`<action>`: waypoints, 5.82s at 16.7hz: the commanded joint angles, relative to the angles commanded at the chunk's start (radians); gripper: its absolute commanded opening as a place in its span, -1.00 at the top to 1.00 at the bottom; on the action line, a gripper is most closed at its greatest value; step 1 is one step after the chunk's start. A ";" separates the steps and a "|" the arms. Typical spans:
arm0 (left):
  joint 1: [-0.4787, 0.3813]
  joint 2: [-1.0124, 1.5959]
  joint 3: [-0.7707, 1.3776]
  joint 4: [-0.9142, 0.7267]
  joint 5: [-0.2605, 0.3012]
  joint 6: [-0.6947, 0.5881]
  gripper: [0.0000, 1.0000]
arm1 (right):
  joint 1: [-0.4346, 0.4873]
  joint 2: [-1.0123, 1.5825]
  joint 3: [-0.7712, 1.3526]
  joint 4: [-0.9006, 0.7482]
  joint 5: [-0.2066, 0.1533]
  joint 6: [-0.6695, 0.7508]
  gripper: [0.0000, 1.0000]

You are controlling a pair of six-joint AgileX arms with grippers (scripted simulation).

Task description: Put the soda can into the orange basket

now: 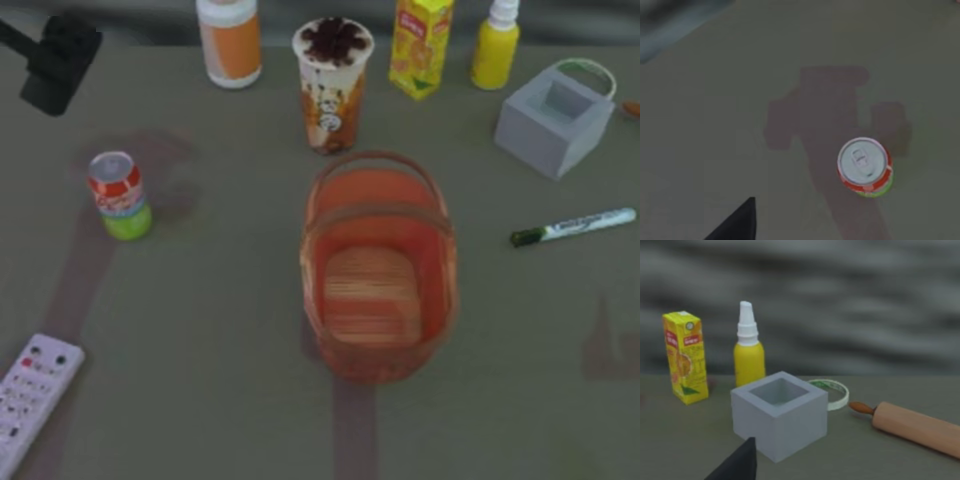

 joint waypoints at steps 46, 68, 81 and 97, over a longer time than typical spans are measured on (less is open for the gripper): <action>0.026 0.920 0.441 -0.241 -0.045 0.226 1.00 | 0.000 0.000 0.000 0.000 0.000 0.000 -1.00; -0.094 0.773 0.074 0.796 0.651 -0.126 1.00 | 0.000 0.000 0.000 0.000 0.000 0.000 -1.00; -0.179 0.560 -0.267 1.638 1.206 -0.422 1.00 | 0.000 0.000 0.000 0.000 0.000 0.000 -1.00; -0.153 0.818 -0.348 1.981 1.208 -0.426 1.00 | 0.000 0.000 0.000 0.000 0.000 0.000 -1.00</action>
